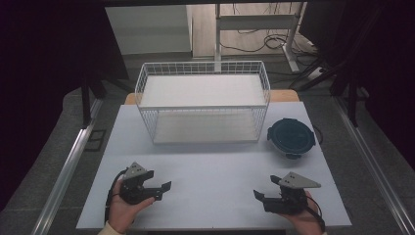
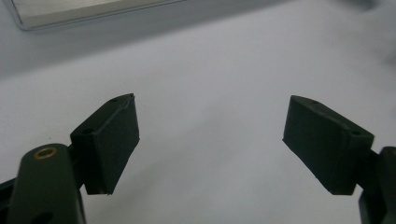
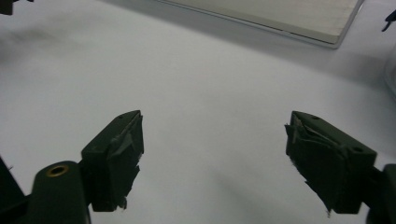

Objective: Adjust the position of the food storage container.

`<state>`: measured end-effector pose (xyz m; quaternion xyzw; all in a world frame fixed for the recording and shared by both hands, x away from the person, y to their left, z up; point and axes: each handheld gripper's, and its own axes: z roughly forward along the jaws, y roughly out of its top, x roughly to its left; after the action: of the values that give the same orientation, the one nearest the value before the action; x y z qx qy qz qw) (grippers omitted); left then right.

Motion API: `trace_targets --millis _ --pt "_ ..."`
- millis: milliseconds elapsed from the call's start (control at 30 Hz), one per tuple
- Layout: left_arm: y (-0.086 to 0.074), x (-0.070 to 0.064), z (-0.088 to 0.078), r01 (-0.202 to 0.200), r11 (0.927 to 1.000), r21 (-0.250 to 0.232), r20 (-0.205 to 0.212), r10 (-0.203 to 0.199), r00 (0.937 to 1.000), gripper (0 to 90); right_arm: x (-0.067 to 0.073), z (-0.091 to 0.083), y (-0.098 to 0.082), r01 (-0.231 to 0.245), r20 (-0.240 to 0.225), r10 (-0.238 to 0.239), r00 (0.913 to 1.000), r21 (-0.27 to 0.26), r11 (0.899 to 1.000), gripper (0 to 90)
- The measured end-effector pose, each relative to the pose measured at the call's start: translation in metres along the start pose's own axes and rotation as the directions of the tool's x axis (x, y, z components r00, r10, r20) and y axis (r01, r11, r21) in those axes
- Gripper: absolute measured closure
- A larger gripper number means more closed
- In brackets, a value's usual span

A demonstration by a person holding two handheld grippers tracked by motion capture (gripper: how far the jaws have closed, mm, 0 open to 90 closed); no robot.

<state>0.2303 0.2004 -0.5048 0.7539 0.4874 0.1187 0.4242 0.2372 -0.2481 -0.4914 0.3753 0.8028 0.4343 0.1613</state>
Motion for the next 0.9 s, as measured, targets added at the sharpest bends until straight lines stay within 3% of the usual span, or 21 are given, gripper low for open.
trace_targets --millis 533,900 --pt "0.0 0.0 0.001 -0.017 0.9998 0.0 0.002 0.017 0.9998 18.3 -0.004 -0.005 0.004 -0.038 -0.019 0.039 0.9991 0.028 0.999 28.8" --pt "-0.001 0.0 0.001 -0.027 0.9996 0.008 0.016 0.027 0.9995 18.6 -0.005 -0.005 0.011 -0.028 -0.023 0.029 0.9993 0.048 0.998 33.4"
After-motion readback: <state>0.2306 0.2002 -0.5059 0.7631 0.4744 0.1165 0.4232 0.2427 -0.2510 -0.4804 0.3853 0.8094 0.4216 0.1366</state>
